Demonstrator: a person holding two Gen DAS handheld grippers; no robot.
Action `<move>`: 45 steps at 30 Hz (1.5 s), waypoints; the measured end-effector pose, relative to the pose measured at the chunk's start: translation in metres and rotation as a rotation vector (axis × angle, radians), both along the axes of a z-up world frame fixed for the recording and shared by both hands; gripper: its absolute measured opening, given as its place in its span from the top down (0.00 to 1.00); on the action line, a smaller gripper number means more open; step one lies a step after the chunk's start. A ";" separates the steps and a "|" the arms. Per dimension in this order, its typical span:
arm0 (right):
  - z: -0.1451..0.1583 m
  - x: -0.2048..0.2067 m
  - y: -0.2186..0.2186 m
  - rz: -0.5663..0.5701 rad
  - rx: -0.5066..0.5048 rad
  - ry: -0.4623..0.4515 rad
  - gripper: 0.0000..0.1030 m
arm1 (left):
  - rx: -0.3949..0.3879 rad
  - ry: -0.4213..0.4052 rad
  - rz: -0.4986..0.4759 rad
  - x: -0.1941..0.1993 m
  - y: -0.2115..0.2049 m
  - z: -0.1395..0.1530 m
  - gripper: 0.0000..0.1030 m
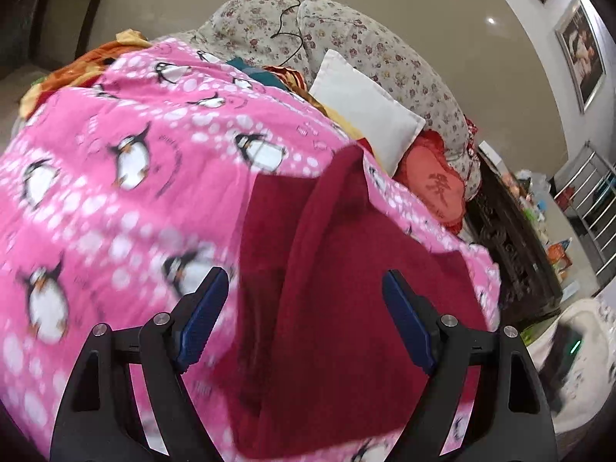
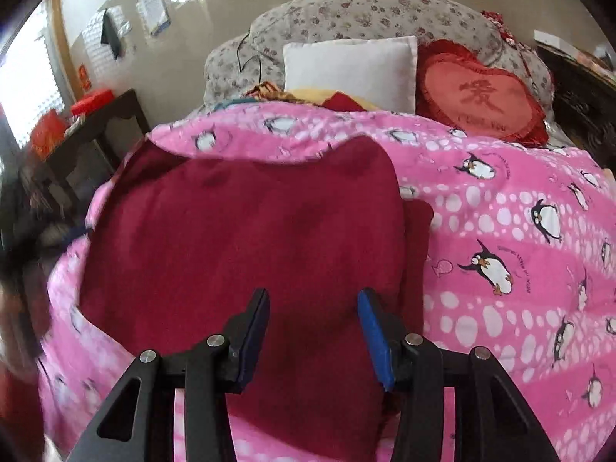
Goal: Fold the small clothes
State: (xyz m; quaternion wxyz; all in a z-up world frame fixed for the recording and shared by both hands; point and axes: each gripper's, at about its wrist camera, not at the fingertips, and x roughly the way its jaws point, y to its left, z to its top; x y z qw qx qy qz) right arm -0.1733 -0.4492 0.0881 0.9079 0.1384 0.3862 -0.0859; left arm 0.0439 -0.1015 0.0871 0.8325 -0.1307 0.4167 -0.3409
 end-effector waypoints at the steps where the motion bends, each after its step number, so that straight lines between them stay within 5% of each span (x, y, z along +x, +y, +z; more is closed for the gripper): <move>1: 0.010 0.001 0.005 0.021 0.032 -0.045 0.55 | 0.018 -0.017 -0.001 -0.011 0.003 -0.002 0.20; 5: 0.035 0.035 0.042 0.148 0.125 -0.146 0.55 | 0.072 -0.036 -0.013 -0.035 0.008 -0.020 0.20; 9: 0.040 0.093 0.091 0.265 0.181 -0.153 0.55 | 0.090 -0.012 -0.016 -0.040 0.010 -0.042 0.20; 16: 0.021 0.194 0.169 0.286 -0.045 -0.072 0.65 | 0.022 0.029 -0.009 -0.031 0.028 -0.059 0.20; 24: -0.017 0.252 0.174 0.253 -0.033 -0.004 0.67 | 0.006 0.008 -0.026 -0.028 0.029 -0.061 0.20; 33: 0.009 0.185 0.148 0.267 0.089 -0.065 0.65 | -0.043 -0.004 0.012 -0.024 0.036 -0.060 0.20; 45: 0.004 0.078 0.097 0.135 0.194 -0.112 0.56 | 0.059 -0.040 0.055 -0.012 0.020 -0.038 0.20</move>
